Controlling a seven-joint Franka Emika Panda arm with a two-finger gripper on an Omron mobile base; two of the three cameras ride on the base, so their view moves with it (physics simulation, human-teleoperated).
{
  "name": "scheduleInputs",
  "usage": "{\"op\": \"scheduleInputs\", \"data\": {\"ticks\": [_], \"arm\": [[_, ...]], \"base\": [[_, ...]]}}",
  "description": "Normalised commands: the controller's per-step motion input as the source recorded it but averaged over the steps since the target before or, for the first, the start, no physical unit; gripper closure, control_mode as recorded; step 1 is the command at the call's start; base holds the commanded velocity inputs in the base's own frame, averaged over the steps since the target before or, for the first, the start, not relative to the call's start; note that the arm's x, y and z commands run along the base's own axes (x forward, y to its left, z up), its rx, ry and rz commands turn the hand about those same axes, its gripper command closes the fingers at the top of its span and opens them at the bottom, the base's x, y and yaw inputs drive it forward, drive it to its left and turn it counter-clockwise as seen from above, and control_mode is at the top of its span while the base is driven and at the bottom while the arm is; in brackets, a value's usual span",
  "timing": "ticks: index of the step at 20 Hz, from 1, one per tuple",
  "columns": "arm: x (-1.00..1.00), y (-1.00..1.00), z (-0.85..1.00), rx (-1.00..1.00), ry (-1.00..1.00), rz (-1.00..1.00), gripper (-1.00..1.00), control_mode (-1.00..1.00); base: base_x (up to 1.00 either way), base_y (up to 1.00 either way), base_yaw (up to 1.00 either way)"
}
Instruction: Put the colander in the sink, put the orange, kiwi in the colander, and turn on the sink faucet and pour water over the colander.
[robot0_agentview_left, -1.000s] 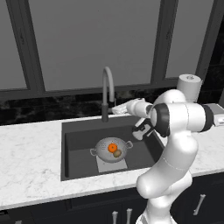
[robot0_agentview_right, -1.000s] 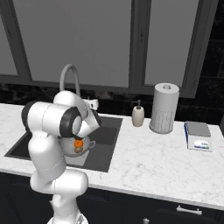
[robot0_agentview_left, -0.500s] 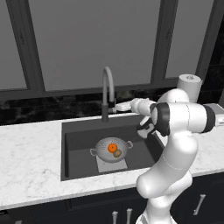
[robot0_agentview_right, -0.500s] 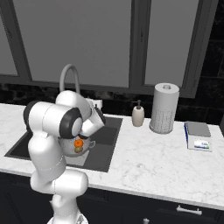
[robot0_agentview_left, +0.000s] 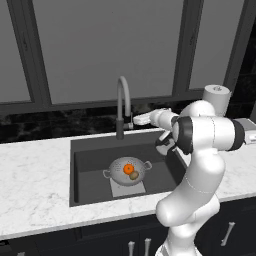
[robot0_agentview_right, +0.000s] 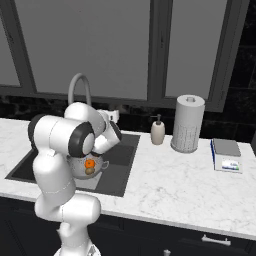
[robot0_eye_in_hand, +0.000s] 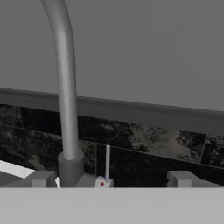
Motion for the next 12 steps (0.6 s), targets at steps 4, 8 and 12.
{"op": "scheduleInputs", "data": {"ticks": [4,8,12], "arm": [[0.03,0.00,-0.75,0.01,-0.19,0.05,-1.00,-1.00],[0.00,-0.02,-0.76,0.11,-0.16,0.05,-1.00,-1.00],[0.00,-0.01,-0.81,0.16,-0.13,0.05,-1.00,-1.00]], "base": [[0.00,0.00,0.00],[0.00,0.00,0.00],[0.00,0.00,0.00]]}}
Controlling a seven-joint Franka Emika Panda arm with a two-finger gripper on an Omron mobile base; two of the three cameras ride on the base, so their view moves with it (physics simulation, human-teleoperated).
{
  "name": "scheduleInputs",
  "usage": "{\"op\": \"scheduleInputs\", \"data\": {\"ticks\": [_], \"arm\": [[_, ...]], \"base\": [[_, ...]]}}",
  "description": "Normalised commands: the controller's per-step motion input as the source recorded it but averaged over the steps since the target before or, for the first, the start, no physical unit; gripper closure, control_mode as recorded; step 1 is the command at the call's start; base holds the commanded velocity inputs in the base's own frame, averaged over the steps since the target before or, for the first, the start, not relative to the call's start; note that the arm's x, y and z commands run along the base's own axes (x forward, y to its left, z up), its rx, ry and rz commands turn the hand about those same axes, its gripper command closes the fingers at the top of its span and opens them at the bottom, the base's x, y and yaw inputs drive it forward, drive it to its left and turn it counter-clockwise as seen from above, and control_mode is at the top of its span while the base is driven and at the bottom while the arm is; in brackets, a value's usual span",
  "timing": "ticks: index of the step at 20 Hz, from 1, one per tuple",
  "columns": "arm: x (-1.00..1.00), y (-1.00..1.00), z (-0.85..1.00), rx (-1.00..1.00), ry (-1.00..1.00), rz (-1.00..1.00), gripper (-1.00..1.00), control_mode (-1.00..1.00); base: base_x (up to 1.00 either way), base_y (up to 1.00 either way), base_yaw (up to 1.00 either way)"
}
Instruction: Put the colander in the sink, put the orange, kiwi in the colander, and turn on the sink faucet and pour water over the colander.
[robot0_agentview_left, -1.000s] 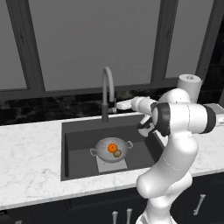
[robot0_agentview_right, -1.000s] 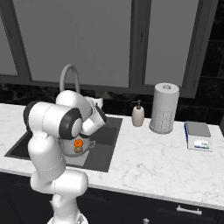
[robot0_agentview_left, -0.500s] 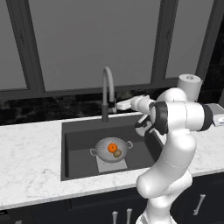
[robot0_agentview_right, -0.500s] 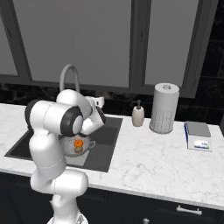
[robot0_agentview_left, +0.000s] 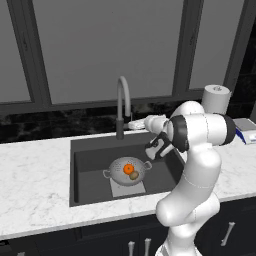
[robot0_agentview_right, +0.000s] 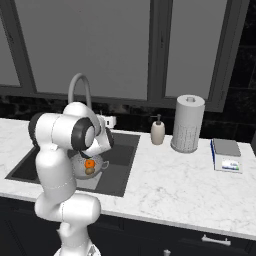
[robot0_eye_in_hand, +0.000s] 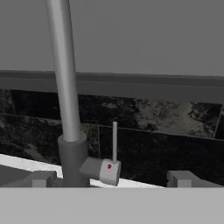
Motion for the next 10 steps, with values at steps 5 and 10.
{"op": "scheduleInputs", "data": {"ticks": [5,10], "arm": [[0.00,-0.07,-0.60,0.20,-0.19,0.06,-1.00,-1.00],[0.09,-0.16,-0.48,0.08,-0.34,0.05,-1.00,-1.00]], "base": [[0.00,0.00,0.00],[0.00,0.00,0.00]]}}
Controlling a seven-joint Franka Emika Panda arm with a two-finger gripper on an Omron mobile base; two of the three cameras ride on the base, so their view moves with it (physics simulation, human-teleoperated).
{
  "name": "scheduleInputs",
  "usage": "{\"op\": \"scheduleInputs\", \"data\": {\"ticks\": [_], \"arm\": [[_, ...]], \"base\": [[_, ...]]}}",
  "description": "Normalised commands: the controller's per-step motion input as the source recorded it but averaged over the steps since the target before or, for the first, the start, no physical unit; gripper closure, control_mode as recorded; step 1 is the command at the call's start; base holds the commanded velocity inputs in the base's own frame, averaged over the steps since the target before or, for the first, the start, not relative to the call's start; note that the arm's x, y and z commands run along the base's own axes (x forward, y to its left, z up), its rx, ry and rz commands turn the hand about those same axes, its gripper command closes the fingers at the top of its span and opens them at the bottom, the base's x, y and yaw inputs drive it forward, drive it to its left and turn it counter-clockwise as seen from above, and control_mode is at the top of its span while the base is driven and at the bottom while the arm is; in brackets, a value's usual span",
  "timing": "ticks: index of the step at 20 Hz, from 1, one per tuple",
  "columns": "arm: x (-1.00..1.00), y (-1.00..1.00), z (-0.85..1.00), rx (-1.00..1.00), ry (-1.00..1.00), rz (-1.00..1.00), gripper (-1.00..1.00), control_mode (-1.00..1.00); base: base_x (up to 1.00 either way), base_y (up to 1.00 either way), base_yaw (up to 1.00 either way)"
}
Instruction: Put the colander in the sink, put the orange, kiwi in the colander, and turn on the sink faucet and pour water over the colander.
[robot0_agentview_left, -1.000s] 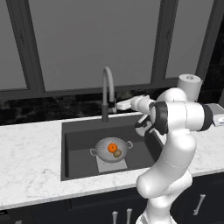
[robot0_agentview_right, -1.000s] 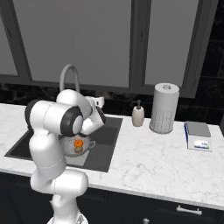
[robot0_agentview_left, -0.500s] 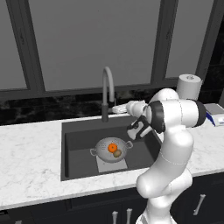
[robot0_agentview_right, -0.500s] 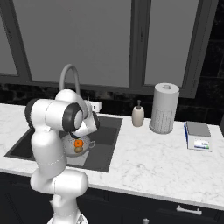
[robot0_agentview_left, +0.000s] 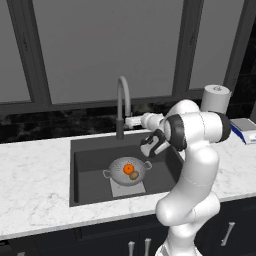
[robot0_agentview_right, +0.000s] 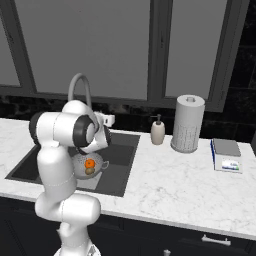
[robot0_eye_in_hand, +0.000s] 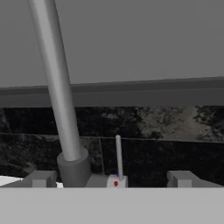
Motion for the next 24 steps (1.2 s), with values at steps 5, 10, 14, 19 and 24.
{"op": "scheduleInputs", "data": {"ticks": [5,10,14,19,24], "arm": [[0.01,-0.32,-0.75,0.00,-0.24,0.00,-1.00,-1.00],[0.02,-0.10,-0.69,0.05,-0.24,0.03,-1.00,-1.00],[0.05,0.00,-0.57,0.08,-0.24,0.06,-1.00,-1.00],[0.07,-0.03,-0.68,0.05,-0.22,0.04,-1.00,-1.00],[0.03,-0.13,-0.84,0.00,-0.23,0.01,-1.00,-1.00]], "base": [[0.00,0.00,0.00],[0.00,0.00,0.00],[0.00,0.00,0.00],[0.00,0.00,0.00],[0.00,0.00,0.00]]}}
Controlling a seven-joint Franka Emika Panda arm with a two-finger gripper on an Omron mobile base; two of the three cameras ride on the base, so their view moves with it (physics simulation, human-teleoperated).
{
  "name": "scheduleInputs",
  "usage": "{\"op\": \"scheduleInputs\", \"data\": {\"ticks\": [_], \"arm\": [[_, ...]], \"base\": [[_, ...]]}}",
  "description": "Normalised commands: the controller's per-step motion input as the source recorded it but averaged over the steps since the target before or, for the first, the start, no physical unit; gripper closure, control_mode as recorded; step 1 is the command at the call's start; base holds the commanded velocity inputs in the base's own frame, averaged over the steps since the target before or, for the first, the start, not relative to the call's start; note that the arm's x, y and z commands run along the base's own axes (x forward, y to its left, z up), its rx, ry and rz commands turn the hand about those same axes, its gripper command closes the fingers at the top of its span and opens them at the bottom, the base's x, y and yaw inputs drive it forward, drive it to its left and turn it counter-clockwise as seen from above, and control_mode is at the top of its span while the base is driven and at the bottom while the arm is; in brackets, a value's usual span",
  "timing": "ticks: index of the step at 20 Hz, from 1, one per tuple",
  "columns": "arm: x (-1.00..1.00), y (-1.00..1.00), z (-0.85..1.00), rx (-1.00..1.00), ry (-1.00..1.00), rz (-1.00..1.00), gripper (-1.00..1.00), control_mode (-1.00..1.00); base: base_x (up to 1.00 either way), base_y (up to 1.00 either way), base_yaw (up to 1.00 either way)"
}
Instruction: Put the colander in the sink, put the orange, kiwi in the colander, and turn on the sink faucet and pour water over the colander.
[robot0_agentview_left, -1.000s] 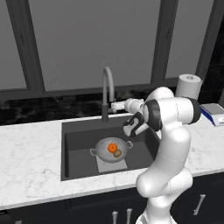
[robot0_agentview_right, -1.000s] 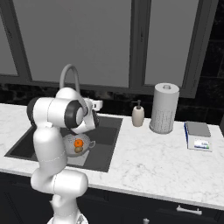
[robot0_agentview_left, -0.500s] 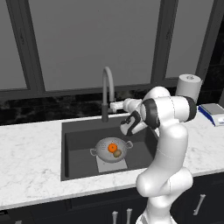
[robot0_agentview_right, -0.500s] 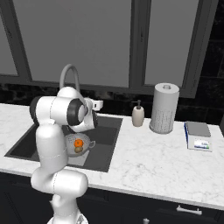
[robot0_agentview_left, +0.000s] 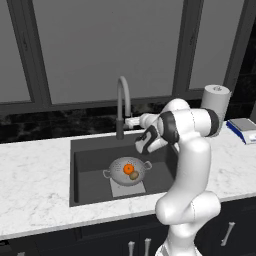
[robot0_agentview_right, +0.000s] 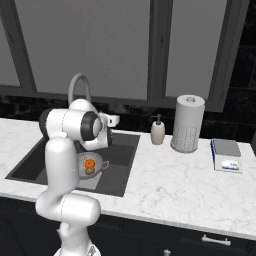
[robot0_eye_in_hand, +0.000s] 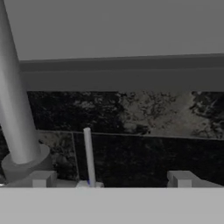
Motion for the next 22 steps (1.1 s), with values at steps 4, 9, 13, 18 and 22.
{"op": "scheduleInputs", "data": {"ticks": [4,9,13,18,22], "arm": [[0.15,-0.01,-0.74,0.05,-0.25,0.03,-1.00,-1.00],[0.18,0.00,-0.66,0.09,-0.22,0.05,-1.00,-1.00],[0.14,-0.12,-0.78,0.00,-0.26,0.00,-1.00,-1.00],[0.20,-0.10,-0.76,0.01,-0.26,0.01,-1.00,-1.00],[0.26,0.00,-0.75,0.07,-0.19,0.04,-1.00,-1.00]], "base": [[0.00,0.00,0.00],[0.00,0.00,0.00],[0.00,0.00,0.00],[0.00,0.00,0.00],[0.00,0.00,0.00]]}}
